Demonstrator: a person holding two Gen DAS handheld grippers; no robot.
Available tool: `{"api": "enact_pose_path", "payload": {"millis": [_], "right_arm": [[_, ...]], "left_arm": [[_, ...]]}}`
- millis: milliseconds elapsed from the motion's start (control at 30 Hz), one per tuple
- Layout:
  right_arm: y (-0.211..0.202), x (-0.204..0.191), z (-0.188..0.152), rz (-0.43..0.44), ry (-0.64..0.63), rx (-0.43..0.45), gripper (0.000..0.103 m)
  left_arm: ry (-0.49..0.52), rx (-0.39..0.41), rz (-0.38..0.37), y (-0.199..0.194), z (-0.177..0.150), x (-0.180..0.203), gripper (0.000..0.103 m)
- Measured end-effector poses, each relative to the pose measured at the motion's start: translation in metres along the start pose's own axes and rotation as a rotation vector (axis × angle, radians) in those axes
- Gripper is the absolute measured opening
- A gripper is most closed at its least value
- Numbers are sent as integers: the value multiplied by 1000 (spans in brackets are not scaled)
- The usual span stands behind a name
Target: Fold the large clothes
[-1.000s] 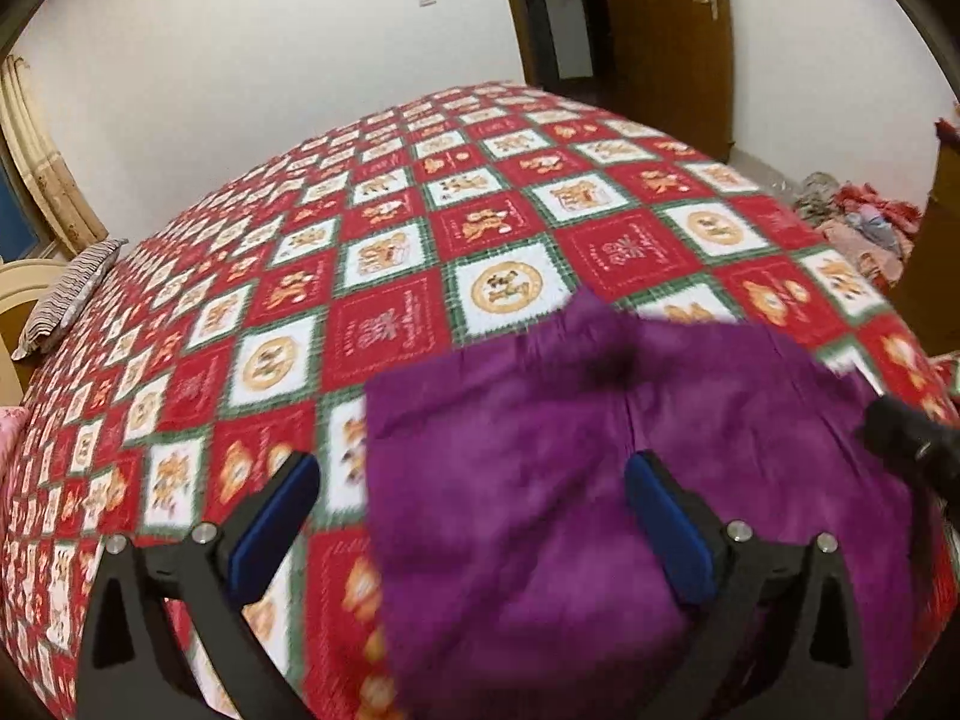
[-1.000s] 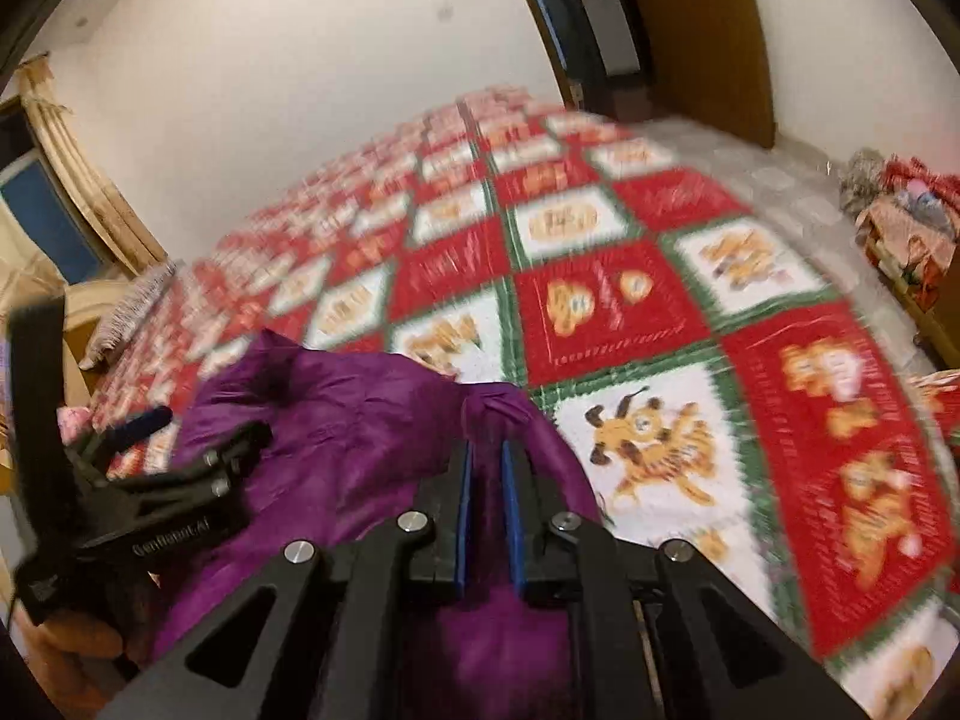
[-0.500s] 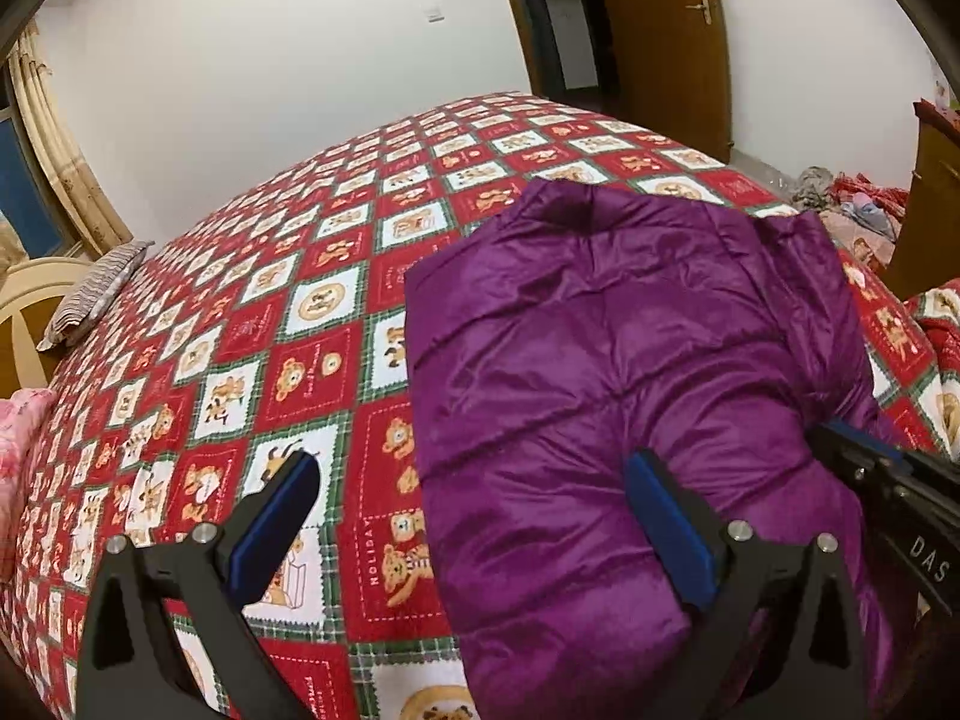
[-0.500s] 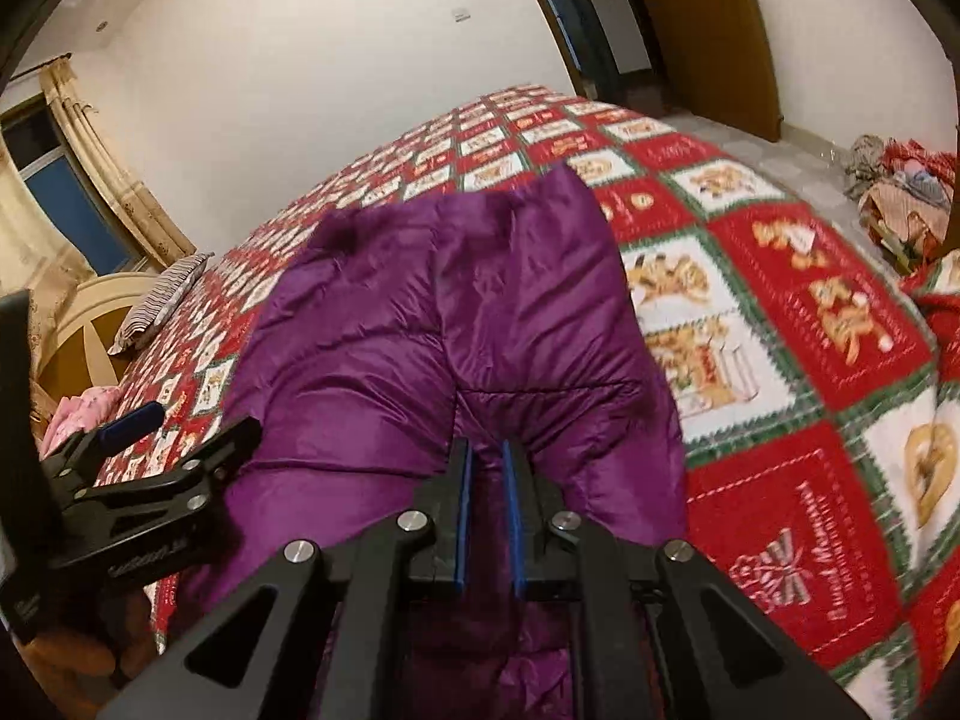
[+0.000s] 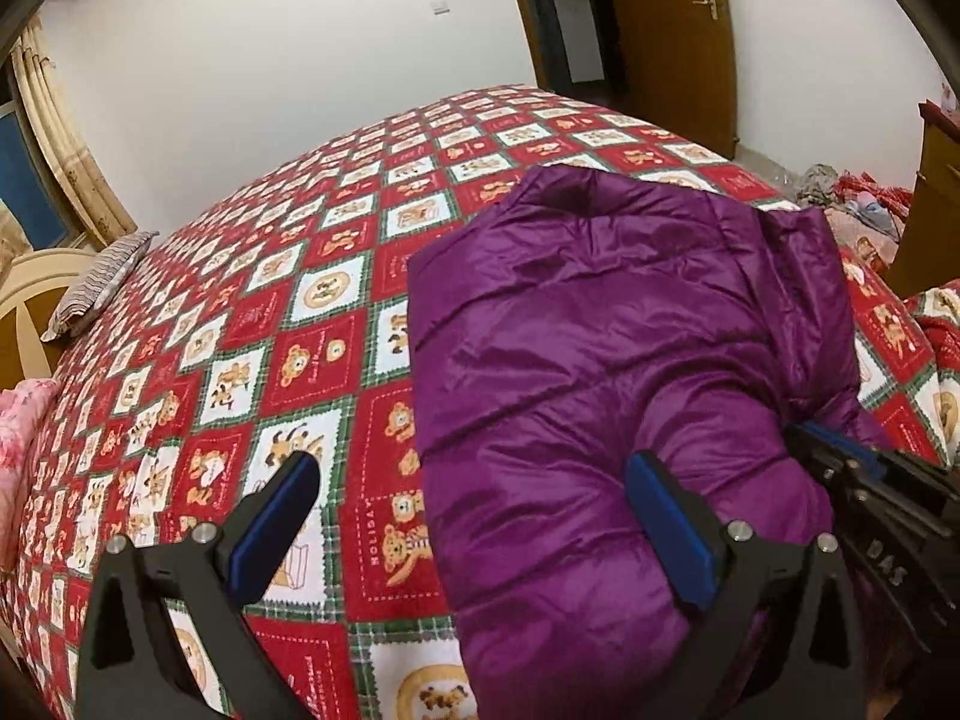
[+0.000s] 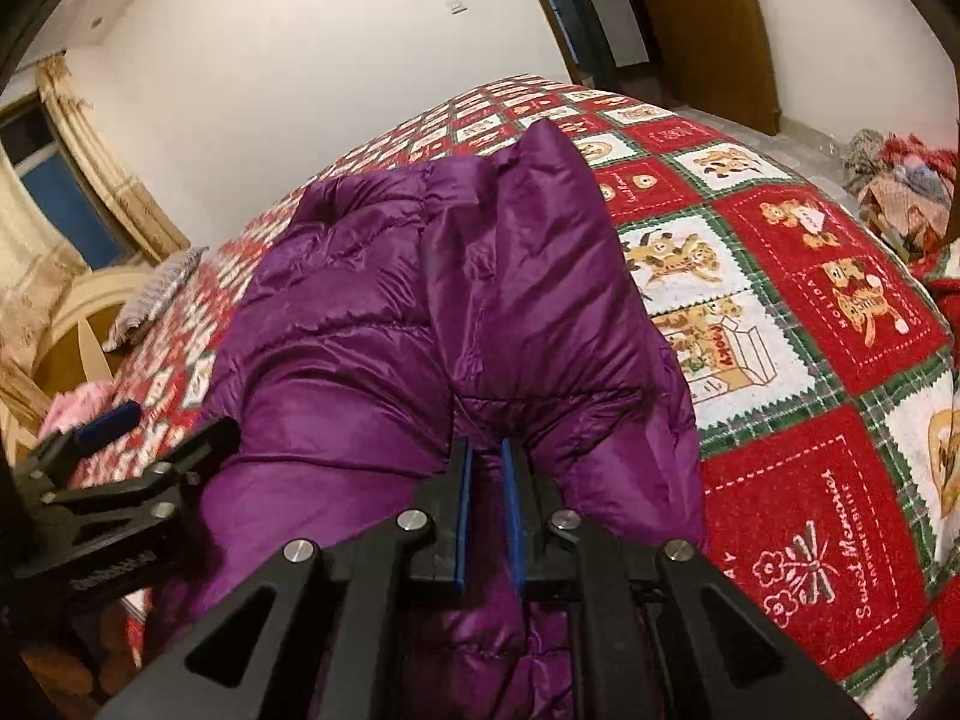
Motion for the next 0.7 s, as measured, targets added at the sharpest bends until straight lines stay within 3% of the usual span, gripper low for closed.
{"api": "enact_pose_path", "payload": {"millis": [133, 300, 400, 467, 500, 567, 600, 633, 700], "right_arm": [[1, 4, 0, 43, 56, -22, 9], [-4, 0, 6, 23, 31, -73, 10], [-23, -4, 14, 32, 16, -69, 10], [-44, -3, 24, 45, 13, -5, 10], [-55, -1, 29, 52, 18, 26, 16], [-69, 1, 35, 82, 40, 59, 56], [-75, 2, 38, 106, 53, 75, 86], [-80, 4, 43, 139, 74, 97, 91], [-79, 7, 48, 147, 102, 90, 91]], "left_arm": [[3, 0, -9, -8, -5, 1, 103], [-6, 27, -21, -20, -9, -11, 103], [-100, 52, -85, -22, -13, -33, 103], [-209, 73, -161, -20, -17, -50, 103], [-266, 70, -199, -17, -18, -57, 103], [-390, 53, -282, -6, -23, -72, 103], [-442, 48, -319, 0, -24, -77, 103], [-492, 43, -346, 7, -26, -82, 103], [-549, 39, -373, 16, -27, -83, 103]]}}
Point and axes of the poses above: each gripper's, at about its wrist camera, not at the fingertips, and y roughly the way its jaws point, x to its right, z to its top, the point moved 9 cm from there along y, roughly the way its jaws point, and after that the axes turned 6 degrees about y, right-handed, at the moved point
